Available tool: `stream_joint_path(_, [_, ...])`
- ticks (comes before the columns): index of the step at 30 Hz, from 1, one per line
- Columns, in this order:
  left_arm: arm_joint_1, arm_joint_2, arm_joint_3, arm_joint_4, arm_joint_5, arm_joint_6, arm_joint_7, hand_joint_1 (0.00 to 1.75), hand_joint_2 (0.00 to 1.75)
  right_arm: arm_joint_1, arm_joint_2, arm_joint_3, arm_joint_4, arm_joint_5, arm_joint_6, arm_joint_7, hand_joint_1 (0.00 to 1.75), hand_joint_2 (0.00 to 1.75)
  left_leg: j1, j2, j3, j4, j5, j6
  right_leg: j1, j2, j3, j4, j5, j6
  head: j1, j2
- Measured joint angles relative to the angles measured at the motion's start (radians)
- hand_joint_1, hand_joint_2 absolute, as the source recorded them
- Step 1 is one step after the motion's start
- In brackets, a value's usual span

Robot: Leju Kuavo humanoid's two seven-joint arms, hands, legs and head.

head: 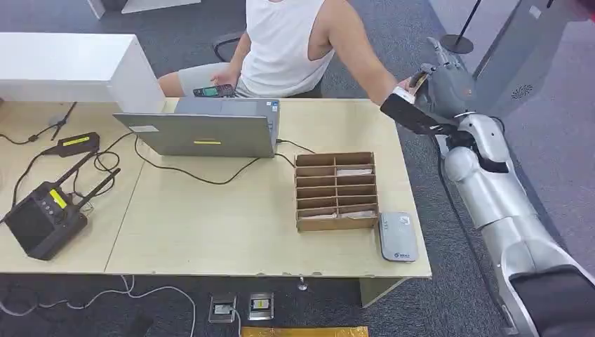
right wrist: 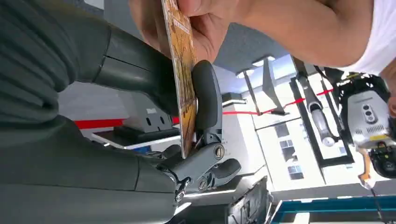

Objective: Pass the card to the sensor for recognition and then transmit it.

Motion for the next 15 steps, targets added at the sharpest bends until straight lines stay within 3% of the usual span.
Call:
stream_joint_path(1, [0.000,0.000,0.000,0.000,0.000,0.000,0.001,0.00,0.00,0.000,0.001,0.002,0.007,0.000,0.000,0.001,1.61,1.75,0.000,0.000,0.000,0.000,0.000,0.000,0.000,0.000,0.000,0.000,0.000,0.000,0.000,0.000])
stream_joint_path(3, [0.001,0.000,-0.001,0.000,-0.002,-0.004,0.002,0.00,0.00,0.000,0.002,0.007,0.021,0.000,0.001,0.004,0.02,1.75,0.000,0.000,0.000,0.000,0.000,0.000,0.000,0.000,0.000,0.000,0.000,0.000,0.000,0.000])
stream_joint_path(12, [0.001,0.000,-0.002,0.000,-0.007,-0.013,0.005,0.00,0.00,0.006,-0.004,0.025,0.044,-0.047,-0.006,0.018,0.00,1.75,0.000,0.001,0.001,0.000,0.000,0.000,0.000,0.001,-0.001,0.000,0.000,0.000,0.000,0.000])
stream_joint_path(13, [0.001,0.000,-0.002,0.000,-0.007,-0.012,0.005,0.00,0.00,0.006,-0.006,0.025,0.043,-0.066,-0.006,0.018,0.00,0.00,0.000,0.001,0.001,0.000,0.000,0.000,0.000,0.001,-0.001,0.000,0.000,0.000,0.000,0.000])
stream_joint_path(15, [0.002,0.000,-0.002,0.000,-0.002,-0.010,0.005,0.00,0.00,0.010,-0.012,0.025,0.037,-0.119,-0.002,0.019,0.00,0.00,0.000,0.001,0.001,0.000,0.000,0.000,0.000,0.001,0.000,0.000,0.000,0.000,0.000,0.000])
